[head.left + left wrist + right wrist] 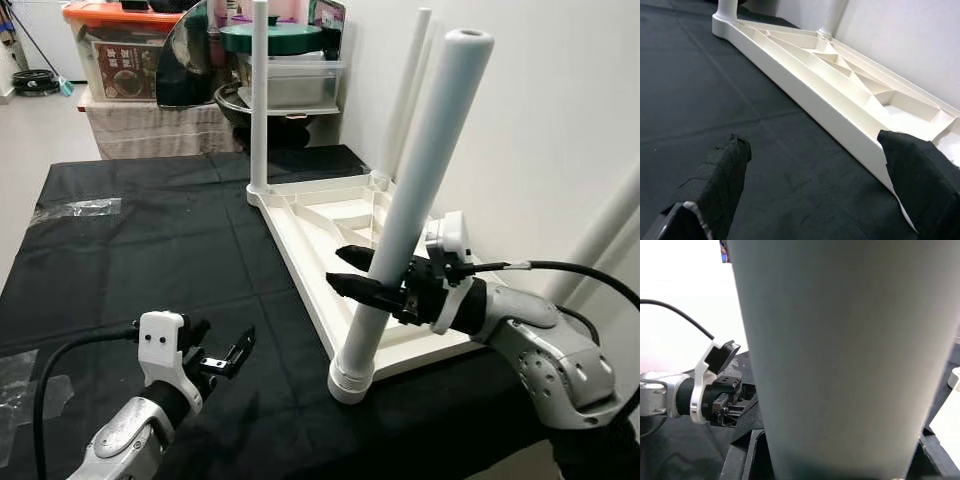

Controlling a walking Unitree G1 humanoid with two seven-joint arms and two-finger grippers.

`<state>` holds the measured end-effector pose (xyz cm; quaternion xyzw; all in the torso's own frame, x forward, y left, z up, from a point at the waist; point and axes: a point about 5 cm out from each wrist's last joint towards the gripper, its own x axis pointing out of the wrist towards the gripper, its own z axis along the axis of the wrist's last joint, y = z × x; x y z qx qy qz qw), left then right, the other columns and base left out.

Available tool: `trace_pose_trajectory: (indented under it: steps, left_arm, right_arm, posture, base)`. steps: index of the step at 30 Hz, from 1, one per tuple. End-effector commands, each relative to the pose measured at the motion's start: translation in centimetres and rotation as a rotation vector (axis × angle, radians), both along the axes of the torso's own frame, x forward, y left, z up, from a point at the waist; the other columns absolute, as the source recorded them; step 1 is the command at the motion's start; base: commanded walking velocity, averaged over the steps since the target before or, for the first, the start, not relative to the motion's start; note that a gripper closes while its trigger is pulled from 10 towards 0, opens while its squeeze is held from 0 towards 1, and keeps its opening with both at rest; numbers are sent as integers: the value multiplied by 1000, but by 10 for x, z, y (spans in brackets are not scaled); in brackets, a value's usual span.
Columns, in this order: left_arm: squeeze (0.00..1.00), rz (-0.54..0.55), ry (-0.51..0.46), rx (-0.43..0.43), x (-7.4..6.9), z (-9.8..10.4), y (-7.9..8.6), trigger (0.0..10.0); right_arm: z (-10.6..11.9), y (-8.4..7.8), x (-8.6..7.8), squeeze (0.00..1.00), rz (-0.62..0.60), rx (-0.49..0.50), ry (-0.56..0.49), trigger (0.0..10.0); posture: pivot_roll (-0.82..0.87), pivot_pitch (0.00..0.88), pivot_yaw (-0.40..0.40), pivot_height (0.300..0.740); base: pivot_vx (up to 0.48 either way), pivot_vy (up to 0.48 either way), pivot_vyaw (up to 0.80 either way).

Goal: Building children table

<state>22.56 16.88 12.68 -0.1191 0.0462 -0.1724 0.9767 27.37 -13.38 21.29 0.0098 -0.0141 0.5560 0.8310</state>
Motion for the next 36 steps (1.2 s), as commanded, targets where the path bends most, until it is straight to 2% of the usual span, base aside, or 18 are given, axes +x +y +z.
trace_pose_trajectory:
  steps: [1,4,5,7,11,12,14,15,17,18,19,23,26,36]
  left_arm:
    - [0,-3,4,-6,-2,0,0,10000]
    - [0,-4,8,-6,-3,-1,0,10000]
    - [0,-5,7,-7,-2,0,0,10000]
    - [0,-6,7,-7,-2,0,0,10000]
    - [0,-3,7,-9,-2,0,-1,10000]
    - [0,-3,7,-9,-2,0,-1,10000]
    - [0,0,7,-9,-2,0,-1,10000]
    - [0,1,6,-9,-2,0,-1,10000]
    - [0,3,6,-8,-2,0,0,10000]
    - [0,3,6,-8,-2,0,0,10000]
    - [0,5,5,-5,-2,0,1,10000]
    - [0,10,3,-2,-1,1,2,10000]
    - [0,15,0,-1,-1,1,2,10000]
    - [0,28,7,-2,-2,0,3,10000]
  right_arm:
    - [-58,9,-5,0,24,-73,284,10000]
    - [-60,9,-1,0,-15,-77,290,10000]
    - [-66,11,4,0,-119,-149,288,10000]
    - [-69,12,6,0,-153,-176,284,10000]
    - [-81,17,19,0,-526,-190,398,10000]
    - [-81,17,19,0,-526,-190,398,10000]
    - [-85,19,18,0,-658,-192,418,10000]
    - [-86,19,18,0,-686,-189,425,10000]
    - [-86,16,21,0,-789,-179,426,10000]
    - [-86,16,21,0,-789,-179,426,10000]
    - [-85,8,25,0,-882,-173,394,10000]
    - [-78,-2,30,0,-988,-202,309,10000]
    - [-72,-3,33,0,-1032,-234,252,10000]
    - [-74,2,35,0,-1111,-246,282,10000]
  posture:
    - [60,0,-106,740]
    - [60,0,-106,740]
    - [55,0,-104,740]
    - [55,0,-104,740]
    - [52,0,-105,740]
    - [52,0,-105,740]
    - [52,0,-104,740]
    - [52,0,-104,740]
    - [55,0,-101,740]
    - [55,0,-101,740]
    - [54,0,-100,740]
    - [52,0,-101,740]
    - [55,0,-104,740]
    - [59,0,-109,740]
  base:
    - [0,0,0]
    - [0,0,0]
    - [0,0,0]
    - [0,0,0]
    - [0,0,0]
    - [0,0,0]
    - [0,0,0]
    - [0,0,0]
    - [0,0,0]
    - [0,0,0]
    - [0,0,0]
    - [0,0,0]
    - [0,0,0]
    - [0,0,0]
